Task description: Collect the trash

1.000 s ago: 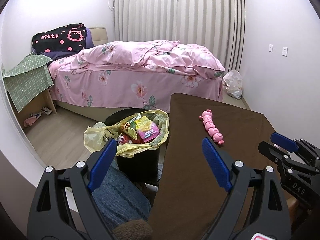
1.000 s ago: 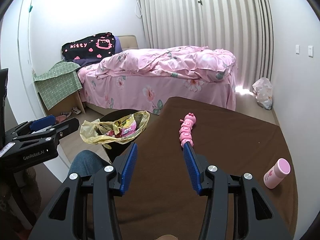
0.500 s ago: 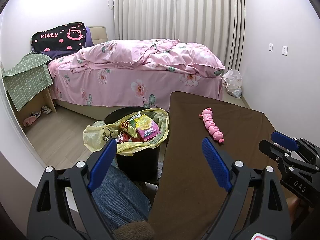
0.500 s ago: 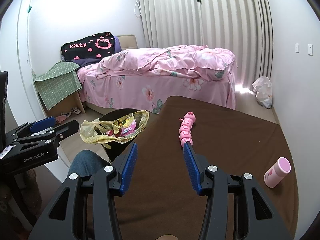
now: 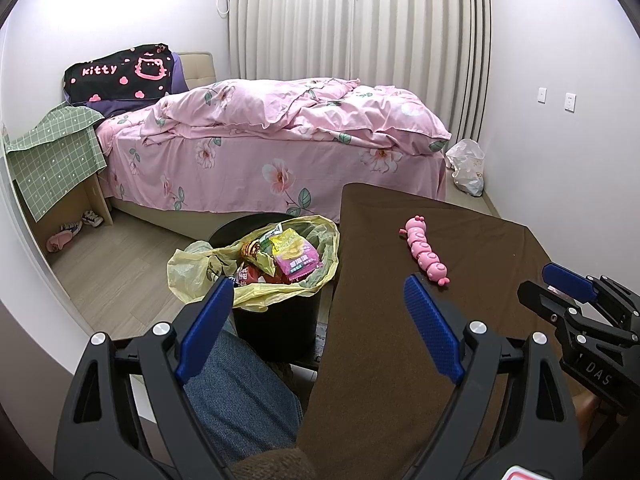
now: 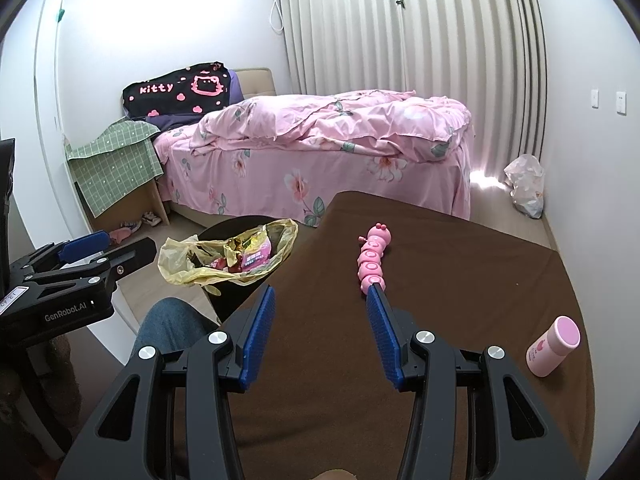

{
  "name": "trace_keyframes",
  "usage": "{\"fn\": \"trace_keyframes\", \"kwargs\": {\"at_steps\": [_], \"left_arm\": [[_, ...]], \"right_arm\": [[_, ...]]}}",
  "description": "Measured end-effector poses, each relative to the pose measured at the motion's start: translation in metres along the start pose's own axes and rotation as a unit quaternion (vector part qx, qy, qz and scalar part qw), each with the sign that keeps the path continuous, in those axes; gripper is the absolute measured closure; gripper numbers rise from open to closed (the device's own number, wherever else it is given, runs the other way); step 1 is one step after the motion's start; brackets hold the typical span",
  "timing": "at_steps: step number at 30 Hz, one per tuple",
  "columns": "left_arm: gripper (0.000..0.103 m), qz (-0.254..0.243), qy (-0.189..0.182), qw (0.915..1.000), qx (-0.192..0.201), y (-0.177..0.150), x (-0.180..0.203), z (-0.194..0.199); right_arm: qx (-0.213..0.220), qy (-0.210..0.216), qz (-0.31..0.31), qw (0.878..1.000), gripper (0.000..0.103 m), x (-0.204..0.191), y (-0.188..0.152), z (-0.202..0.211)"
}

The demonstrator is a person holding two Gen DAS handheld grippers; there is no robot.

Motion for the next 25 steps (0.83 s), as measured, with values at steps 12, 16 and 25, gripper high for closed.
{"fn": "trace_keyframes", "kwargs": {"at_steps": [12, 16, 25], "left_arm": [[0.020, 0.004, 0.005, 1.0000, 0.001, -0.003, -0.003, -0.001], [0.020, 0.002, 0.015, 0.9999, 0.005, -0.005, -0.004, 0.000], [0.015, -0.021, -0.039, 0.9970, -0.063, -0.020, 0.049, -0.057]], "right_arm": [[-0.002, 0.001, 0.004, 1.000, 0.058, -0.002, -0.002, -0.002], [-0.002, -0.001, 0.004, 1.000, 0.058, -0.002, -0.002, -0.004], [-0.065, -0.014, -0.036, 0.997, 0.045, 0.070, -0.031, -0.045]]}}
Point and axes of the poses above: each gripper's, at about its wrist camera, not at the fingertips, and z roughly against the way its jaws point, x to its right, y to its top, the point moved 8 cm from there along -z, roughly the way its jaws point, and after that the axes turned 10 degrees about -x, right-handed, at the moved point
